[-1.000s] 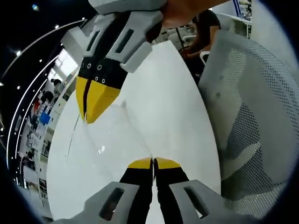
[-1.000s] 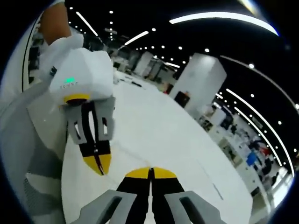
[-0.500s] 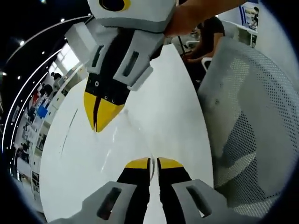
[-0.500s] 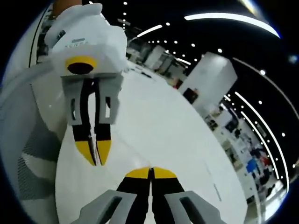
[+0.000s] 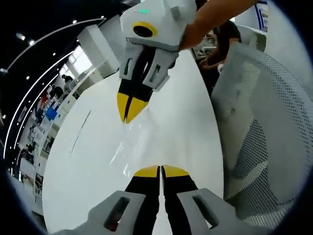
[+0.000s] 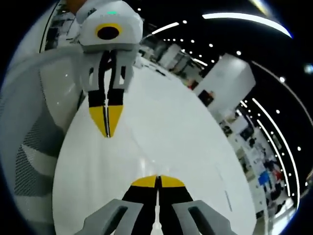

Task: Open the resealable bag by pulling the two sides of the seal apart until the entire bag opening is separated and visibly accessible.

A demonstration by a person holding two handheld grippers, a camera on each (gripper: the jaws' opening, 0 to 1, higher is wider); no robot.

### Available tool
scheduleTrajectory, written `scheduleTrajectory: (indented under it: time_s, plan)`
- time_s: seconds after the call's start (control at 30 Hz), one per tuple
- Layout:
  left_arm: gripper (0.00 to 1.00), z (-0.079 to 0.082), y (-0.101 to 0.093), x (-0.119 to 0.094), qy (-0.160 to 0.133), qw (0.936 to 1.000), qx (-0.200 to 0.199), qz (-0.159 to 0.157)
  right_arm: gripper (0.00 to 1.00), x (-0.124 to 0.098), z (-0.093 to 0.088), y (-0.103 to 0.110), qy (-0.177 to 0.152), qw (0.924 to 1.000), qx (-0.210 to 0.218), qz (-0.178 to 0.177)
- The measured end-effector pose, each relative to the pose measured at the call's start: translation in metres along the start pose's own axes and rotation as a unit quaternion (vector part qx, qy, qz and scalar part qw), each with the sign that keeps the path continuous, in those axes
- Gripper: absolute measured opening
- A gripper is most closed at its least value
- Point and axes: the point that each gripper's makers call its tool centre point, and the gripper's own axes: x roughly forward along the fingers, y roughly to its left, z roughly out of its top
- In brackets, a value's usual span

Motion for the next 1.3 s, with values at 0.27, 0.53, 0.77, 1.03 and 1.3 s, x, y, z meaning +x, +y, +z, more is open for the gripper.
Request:
scheduleTrajectory:
  time_s: [0.27,0.53,0.77,1.03,1.3]
  plan:
    - [0.04,-0.017,0.008,-0.015,0.001,0.9989,-0.039,0.025,0.0,0.006,-0.003,-0.003,-0.002,0.9997,-0.024,0.008]
    - [0.04,-0.032,0.008,-0.025,0.004,0.9967,-0.069,0.042,0.0,0.013,-0.003,-0.009,0.0,0.9981,-0.059,0.014]
    - [0.04,-0.04,0.009,-0.027,0.008,0.9953,-0.083,0.048,0.0,0.014,0.005,-0.023,-0.007,0.9973,-0.073,0.001]
    - [0.03,-0.044,0.007,-0.028,0.011,0.9951,-0.085,0.049,0.0,0.012,-0.006,0.004,0.009,0.9986,0.008,0.051]
    - [0.03,-0.043,0.004,-0.025,0.009,0.995,-0.089,0.046,0.01,0.003,-0.018,0.015,0.018,0.9937,0.093,0.059]
